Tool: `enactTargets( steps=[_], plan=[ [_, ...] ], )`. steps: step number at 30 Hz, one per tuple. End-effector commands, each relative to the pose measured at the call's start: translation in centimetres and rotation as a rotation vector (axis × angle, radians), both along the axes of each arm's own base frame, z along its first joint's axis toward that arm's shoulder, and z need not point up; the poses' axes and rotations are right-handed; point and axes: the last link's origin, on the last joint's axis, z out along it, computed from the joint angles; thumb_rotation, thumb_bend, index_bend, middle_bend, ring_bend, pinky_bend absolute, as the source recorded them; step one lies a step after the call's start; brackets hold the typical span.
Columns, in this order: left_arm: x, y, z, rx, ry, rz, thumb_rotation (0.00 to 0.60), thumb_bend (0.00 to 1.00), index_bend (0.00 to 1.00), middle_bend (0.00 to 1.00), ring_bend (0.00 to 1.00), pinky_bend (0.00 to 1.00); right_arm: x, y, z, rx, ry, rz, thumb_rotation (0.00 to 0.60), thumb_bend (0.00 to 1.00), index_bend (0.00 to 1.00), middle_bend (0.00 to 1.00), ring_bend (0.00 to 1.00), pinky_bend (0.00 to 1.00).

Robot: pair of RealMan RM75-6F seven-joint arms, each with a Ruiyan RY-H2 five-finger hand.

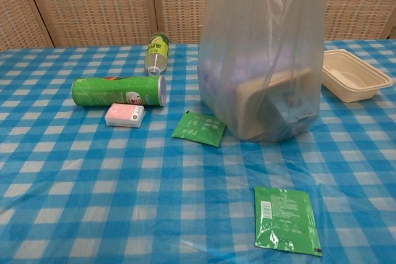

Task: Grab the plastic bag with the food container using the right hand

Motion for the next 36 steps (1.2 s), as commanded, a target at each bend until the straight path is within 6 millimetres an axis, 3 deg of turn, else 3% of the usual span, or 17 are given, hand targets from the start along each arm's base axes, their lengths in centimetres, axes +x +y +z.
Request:
enactTargets(
  steps=[1, 6, 10, 16, 19, 26, 36],
  plan=[
    [0.0, 0.0, 0.0, 0.002, 0.000, 0.000, 0.600, 0.00, 0.00, 0.00, 0.00, 0.00, 0.0, 0.0, 0.0, 0.002, -0.001, 0.000, 0.600, 0.00, 0.00, 0.00, 0.00, 0.00],
    [0.0, 0.0, 0.1, 0.004, -0.001, -0.001, 0.600, 0.00, 0.00, 0.00, 0.00, 0.00, 0.1, -0.2, -0.2, 0.027, -0.021, 0.006, 0.600, 0.00, 0.00, 0.00, 0.00, 0.00],
    [-0.1, 0.2, -0.1, 0.004, 0.004, 0.005, 0.600, 0.00, 0.00, 0.00, 0.00, 0.00, 0.9, -1.8, -0.2, 0.137, -0.144, 0.037, 0.600, 0.00, 0.00, 0.00, 0.00, 0.00],
    [-0.2, 0.8, -0.3, 0.013, 0.015, 0.019, 0.600, 0.00, 0.00, 0.00, 0.00, 0.00, 2.6, -6.3, 1.4, 0.226, -0.319, 0.100, 0.600, 0.00, 0.00, 0.00, 0.00, 0.00],
    [-0.4, 1.4, -0.6, 0.015, 0.022, 0.029, 0.600, 0.00, 0.00, 0.00, 0.00, 0.00, 4.7, -9.7, 2.6, 0.274, -0.493, 0.150, 0.600, 0.00, 0.00, 0.00, 0.00, 0.00],
    [-0.8, 2.4, -1.1, 0.011, 0.027, 0.035, 0.600, 0.00, 0.00, 0.00, 0.00, 0.00, 9.0, -15.2, 4.7, 0.367, -0.754, 0.178, 0.600, 0.00, 0.00, 0.00, 0.00, 0.00],
    [-1.5, 3.4, -1.1, 0.013, 0.028, 0.077, 0.600, 0.00, 0.00, 0.00, 0.00, 0.00, 13.1, -19.8, 4.5, 0.512, -0.892, 0.109, 0.600, 0.00, 0.05, 0.03, 0.00, 0.00]
  ],
)
